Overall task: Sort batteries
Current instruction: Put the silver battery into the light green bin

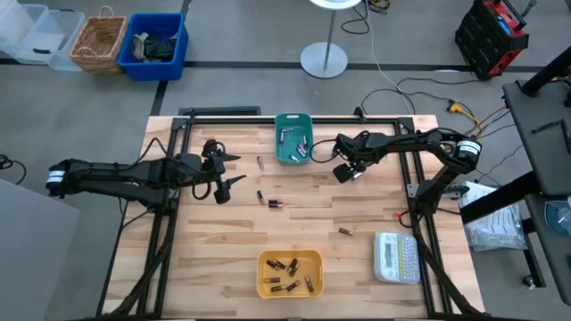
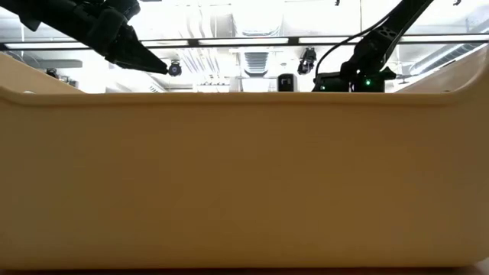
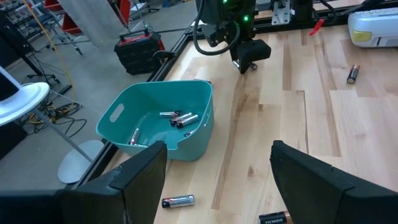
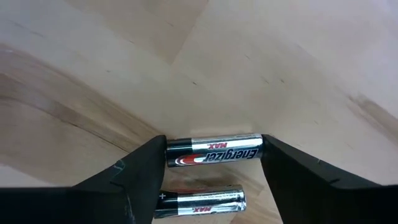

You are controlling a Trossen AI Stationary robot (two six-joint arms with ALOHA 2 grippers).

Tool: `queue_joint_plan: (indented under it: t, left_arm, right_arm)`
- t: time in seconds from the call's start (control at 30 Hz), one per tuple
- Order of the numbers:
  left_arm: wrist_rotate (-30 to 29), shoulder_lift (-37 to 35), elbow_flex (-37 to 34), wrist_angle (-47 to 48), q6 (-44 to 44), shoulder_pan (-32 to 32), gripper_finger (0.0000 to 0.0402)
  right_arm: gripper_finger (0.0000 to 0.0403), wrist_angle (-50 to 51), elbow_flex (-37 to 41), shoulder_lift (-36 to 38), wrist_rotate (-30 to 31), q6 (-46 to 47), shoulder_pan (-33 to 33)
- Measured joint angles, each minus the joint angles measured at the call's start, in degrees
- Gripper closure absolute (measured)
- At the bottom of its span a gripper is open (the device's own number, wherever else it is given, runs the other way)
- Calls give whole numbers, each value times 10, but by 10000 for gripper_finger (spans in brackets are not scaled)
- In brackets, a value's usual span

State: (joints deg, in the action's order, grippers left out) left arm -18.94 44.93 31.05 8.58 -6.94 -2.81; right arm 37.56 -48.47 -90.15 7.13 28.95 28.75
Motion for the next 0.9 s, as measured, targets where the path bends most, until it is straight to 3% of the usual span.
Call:
queue_joint_plan:
  t: [0.2,0.9]
  left_arm:
    - [0,0,0,0,0,0,138]
    - [0,0,0,0,0,0,138]
  right_arm:
    - [174,-1,0,0,1,-1,0]
    - [176,33,-31,38,0,-7,0]
